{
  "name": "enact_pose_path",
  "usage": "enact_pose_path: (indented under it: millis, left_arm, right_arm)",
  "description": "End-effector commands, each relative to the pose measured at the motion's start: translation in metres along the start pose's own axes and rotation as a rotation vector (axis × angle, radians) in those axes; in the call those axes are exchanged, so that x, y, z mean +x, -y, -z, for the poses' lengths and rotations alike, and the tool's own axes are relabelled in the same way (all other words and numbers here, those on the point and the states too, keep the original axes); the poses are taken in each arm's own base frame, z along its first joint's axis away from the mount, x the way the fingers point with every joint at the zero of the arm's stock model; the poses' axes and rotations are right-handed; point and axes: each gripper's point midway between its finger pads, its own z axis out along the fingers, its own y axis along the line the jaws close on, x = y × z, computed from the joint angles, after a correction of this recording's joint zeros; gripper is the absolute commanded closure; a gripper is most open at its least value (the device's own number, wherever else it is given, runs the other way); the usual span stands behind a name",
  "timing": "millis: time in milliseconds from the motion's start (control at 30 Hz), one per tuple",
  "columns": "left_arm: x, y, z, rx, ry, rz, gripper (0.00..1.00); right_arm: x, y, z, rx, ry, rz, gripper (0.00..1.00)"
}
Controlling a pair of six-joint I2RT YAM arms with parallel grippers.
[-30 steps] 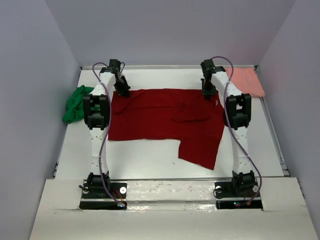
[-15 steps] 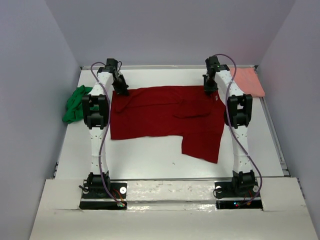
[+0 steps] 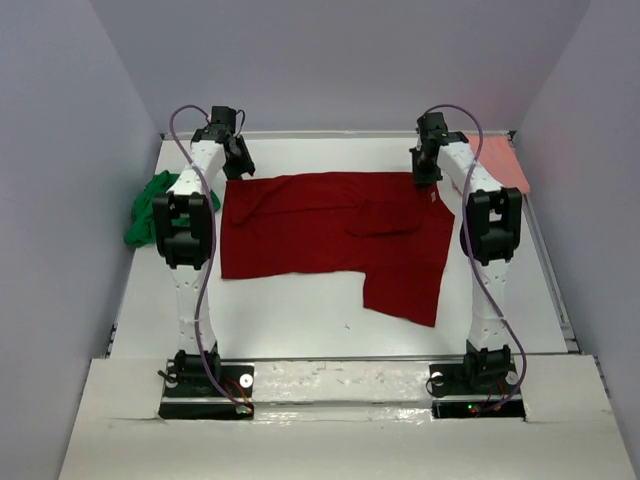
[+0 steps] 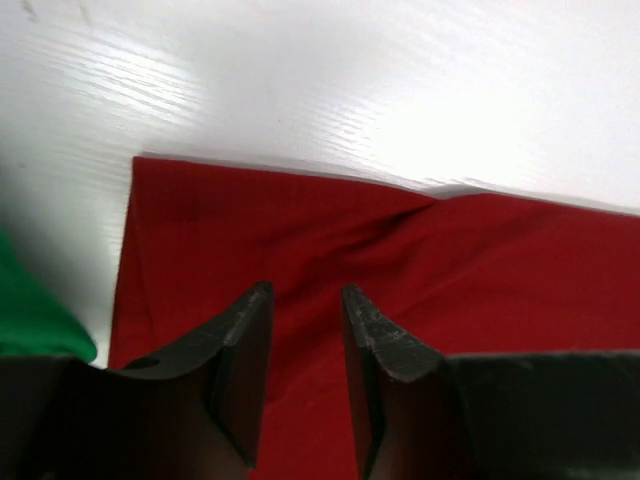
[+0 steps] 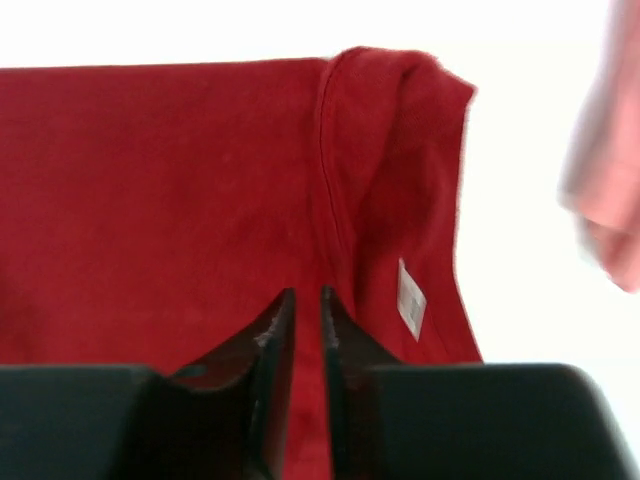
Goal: Fold and stack the t-shirts
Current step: Fold the tshirt
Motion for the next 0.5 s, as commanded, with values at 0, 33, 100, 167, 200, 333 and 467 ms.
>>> enact_pose_path:
  millis: [0,33,100,167,200,333,467]
  left_arm:
    - [-0.056,0.03,0.096,-0.053,0.299,-0.062,0.55]
    - [-0.058,0.032,0.106,-0.068,0.324,-0.065,0.54]
    - [-0.06,0.038,0.133,-0.097,0.387,-0.07,0.51]
    - [-0.054,0.038,0.15,-0.111,0.389,-0.066,0.49]
    - [-0.049,0.037,0.154,-0.119,0.375,-0.065,0.49]
    - [0.031,0.025,0.141,-0.027,0.154,-0.079,0.49]
    - [0.095,0.04,0.152,0.323,0.051,-0.012,0.48]
  right_arm:
    - [-0.058,0.003,0.082,-0.009,0.234,-0.01,0.65]
    - [-0.058,0.006,0.089,0.0,0.245,-0.008,0.6]
    - [-0.056,0.0,0.116,-0.011,0.277,-0.01,0.45]
    - [-0.054,0.006,0.148,-0.009,0.32,-0.039,0.35]
    - [-0.039,0.009,0.155,0.005,0.282,-0.112,0.32]
    - [0.051,-0.015,0.17,-0.152,0.153,-0.237,0.32]
    - [0.122,-0.049,0.215,-0.461,0.194,-0.321,0.33]
